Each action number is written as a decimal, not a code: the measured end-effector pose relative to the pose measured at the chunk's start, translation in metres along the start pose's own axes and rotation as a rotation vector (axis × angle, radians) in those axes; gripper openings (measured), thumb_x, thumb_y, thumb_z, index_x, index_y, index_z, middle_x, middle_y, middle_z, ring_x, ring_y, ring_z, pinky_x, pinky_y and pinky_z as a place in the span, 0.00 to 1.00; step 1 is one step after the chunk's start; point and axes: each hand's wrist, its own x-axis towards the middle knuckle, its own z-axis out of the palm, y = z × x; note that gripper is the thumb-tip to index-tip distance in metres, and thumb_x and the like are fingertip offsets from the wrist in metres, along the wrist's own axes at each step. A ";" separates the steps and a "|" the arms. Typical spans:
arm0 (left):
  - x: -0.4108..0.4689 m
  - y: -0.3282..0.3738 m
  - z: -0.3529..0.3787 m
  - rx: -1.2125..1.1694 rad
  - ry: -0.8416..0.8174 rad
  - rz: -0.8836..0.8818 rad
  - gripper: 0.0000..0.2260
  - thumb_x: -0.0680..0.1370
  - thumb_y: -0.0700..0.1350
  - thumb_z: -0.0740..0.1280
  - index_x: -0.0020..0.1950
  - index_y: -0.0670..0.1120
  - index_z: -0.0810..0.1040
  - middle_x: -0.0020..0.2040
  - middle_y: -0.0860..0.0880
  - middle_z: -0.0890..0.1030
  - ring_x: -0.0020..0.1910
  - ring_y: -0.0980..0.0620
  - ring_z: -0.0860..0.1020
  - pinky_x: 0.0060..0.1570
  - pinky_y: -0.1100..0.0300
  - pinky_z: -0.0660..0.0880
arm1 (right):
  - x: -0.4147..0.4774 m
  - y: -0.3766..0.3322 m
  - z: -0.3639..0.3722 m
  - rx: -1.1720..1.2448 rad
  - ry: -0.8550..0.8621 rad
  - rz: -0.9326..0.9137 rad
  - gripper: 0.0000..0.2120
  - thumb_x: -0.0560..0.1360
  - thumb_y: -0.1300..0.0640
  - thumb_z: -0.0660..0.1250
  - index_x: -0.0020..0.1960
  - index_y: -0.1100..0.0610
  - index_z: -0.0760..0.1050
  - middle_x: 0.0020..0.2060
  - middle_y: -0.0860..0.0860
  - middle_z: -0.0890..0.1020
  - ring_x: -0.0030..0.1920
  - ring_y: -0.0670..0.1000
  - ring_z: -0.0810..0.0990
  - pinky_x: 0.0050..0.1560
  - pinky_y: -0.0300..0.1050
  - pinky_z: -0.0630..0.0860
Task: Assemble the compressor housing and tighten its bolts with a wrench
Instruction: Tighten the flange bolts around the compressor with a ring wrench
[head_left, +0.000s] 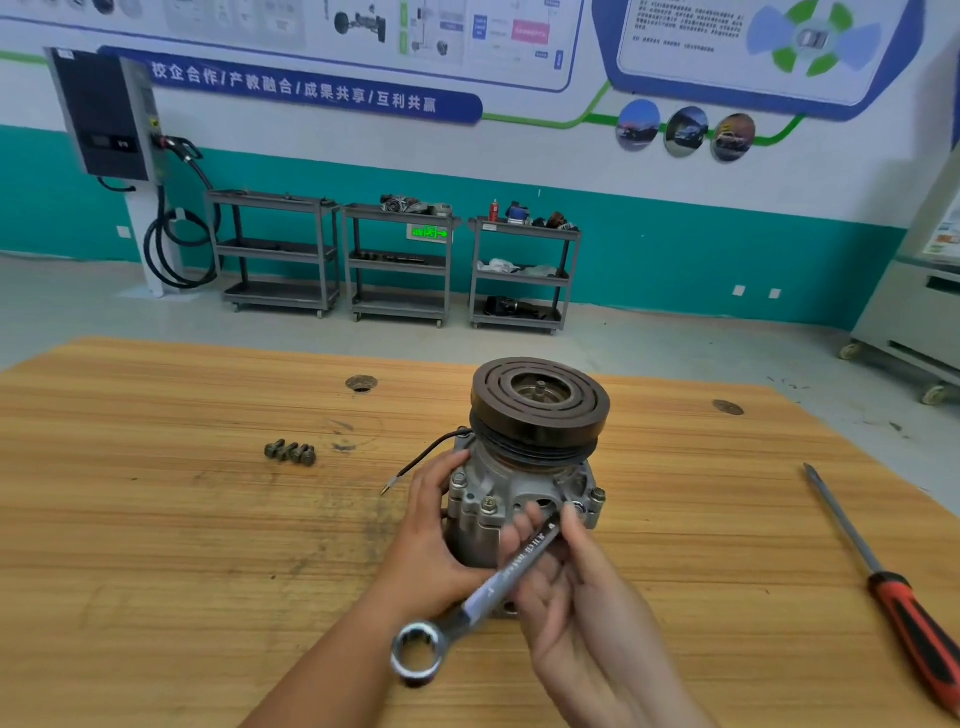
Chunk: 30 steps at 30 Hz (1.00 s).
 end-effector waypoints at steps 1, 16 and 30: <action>0.000 0.000 0.000 0.000 0.002 0.003 0.42 0.57 0.64 0.76 0.64 0.76 0.57 0.68 0.57 0.65 0.66 0.55 0.71 0.62 0.64 0.71 | -0.001 0.005 0.002 0.069 0.009 -0.045 0.19 0.77 0.59 0.60 0.34 0.69 0.80 0.30 0.61 0.82 0.27 0.54 0.82 0.19 0.40 0.75; 0.001 -0.007 -0.003 -0.021 -0.047 -0.056 0.51 0.51 0.56 0.83 0.66 0.73 0.58 0.70 0.58 0.64 0.67 0.52 0.70 0.63 0.47 0.73 | -0.033 -0.019 -0.059 -0.685 -0.019 0.045 0.11 0.64 0.60 0.65 0.40 0.62 0.84 0.28 0.59 0.76 0.23 0.52 0.70 0.23 0.38 0.67; 0.000 -0.003 -0.005 0.002 -0.032 -0.015 0.51 0.53 0.49 0.85 0.63 0.77 0.57 0.70 0.59 0.64 0.68 0.57 0.68 0.65 0.60 0.69 | 0.044 -0.158 -0.004 -2.836 -0.498 -0.647 0.20 0.77 0.38 0.48 0.34 0.50 0.64 0.26 0.47 0.69 0.27 0.44 0.65 0.31 0.43 0.63</action>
